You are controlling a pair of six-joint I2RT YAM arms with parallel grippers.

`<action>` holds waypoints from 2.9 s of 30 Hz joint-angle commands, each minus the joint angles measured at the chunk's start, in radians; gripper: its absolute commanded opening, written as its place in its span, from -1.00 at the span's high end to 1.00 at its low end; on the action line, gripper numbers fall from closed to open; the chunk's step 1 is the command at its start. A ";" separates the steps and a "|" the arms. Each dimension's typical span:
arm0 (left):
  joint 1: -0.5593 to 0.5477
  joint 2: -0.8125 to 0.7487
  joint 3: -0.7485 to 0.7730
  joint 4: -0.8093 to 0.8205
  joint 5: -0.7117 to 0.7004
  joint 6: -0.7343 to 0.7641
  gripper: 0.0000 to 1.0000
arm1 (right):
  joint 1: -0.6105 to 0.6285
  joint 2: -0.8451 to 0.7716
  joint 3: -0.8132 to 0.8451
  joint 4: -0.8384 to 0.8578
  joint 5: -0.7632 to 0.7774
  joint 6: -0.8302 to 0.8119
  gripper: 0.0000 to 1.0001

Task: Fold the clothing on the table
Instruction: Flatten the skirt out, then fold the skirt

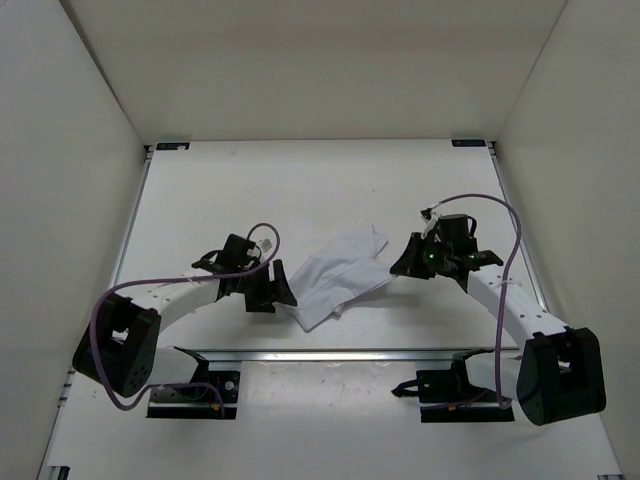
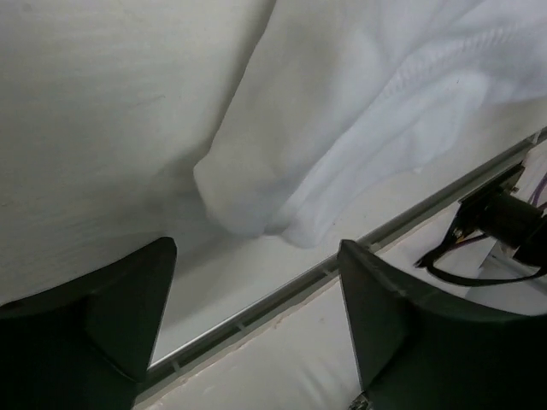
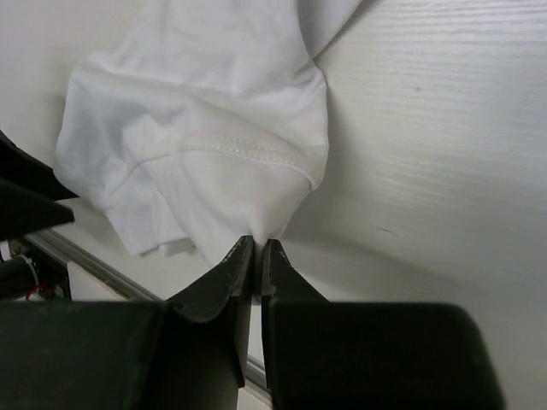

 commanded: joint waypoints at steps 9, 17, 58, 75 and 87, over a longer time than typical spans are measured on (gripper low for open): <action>-0.145 -0.064 -0.148 0.281 -0.010 -0.224 -0.97 | 0.024 0.008 -0.042 0.093 -0.023 0.052 1.00; -0.300 -0.085 -0.203 0.275 -0.353 -0.469 -0.78 | 0.075 0.002 -0.045 0.118 -0.006 0.126 1.00; 0.102 0.123 0.751 -0.118 -0.309 0.225 1.00 | -0.165 0.183 0.598 -0.062 0.127 -0.195 0.98; 0.053 -0.230 0.254 -0.305 -0.269 0.118 1.00 | -0.016 -0.192 0.002 -0.062 0.015 0.023 1.00; 0.177 0.221 0.590 -0.179 -0.277 0.130 1.00 | -0.031 0.354 0.502 0.122 -0.016 -0.101 1.00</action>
